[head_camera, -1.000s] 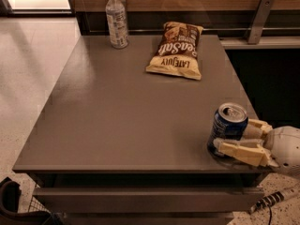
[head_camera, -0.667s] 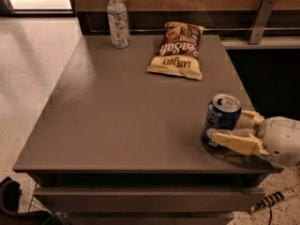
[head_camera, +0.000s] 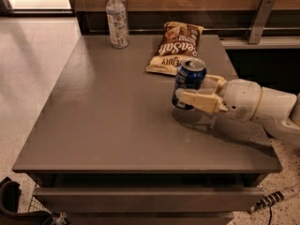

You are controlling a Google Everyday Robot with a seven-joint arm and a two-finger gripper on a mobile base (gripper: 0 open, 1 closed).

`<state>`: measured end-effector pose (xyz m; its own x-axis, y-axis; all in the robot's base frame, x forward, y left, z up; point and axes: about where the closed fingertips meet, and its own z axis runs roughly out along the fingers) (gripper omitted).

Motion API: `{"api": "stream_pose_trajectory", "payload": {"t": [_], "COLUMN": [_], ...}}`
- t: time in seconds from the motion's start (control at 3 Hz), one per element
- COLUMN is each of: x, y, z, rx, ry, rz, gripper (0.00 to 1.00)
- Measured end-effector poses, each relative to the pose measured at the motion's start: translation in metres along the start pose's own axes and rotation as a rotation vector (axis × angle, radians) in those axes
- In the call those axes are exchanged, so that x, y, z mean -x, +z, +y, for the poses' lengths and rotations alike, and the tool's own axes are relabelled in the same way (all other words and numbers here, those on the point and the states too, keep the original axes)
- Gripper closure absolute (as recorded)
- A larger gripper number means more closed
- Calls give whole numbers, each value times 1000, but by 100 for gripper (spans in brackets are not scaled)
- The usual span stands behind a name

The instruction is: Move pepsi can near blue plastic bottle

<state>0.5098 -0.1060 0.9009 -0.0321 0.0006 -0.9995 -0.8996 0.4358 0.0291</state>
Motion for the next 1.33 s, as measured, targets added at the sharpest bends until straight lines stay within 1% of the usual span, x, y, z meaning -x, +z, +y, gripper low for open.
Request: {"api": "stream_pose_trajectory", "payload": {"t": [0.33,0.67,1.0,1.33], "x": [37,57,65,82], "y": [77,122,153,180], "z": [-42,-66,-98,-135], "rx": [-42,-79,-85,-81], "ry": [-64,-137,-200,-249], "rz": [50,104,130,130], "gripper": [100,100,100,100]}}
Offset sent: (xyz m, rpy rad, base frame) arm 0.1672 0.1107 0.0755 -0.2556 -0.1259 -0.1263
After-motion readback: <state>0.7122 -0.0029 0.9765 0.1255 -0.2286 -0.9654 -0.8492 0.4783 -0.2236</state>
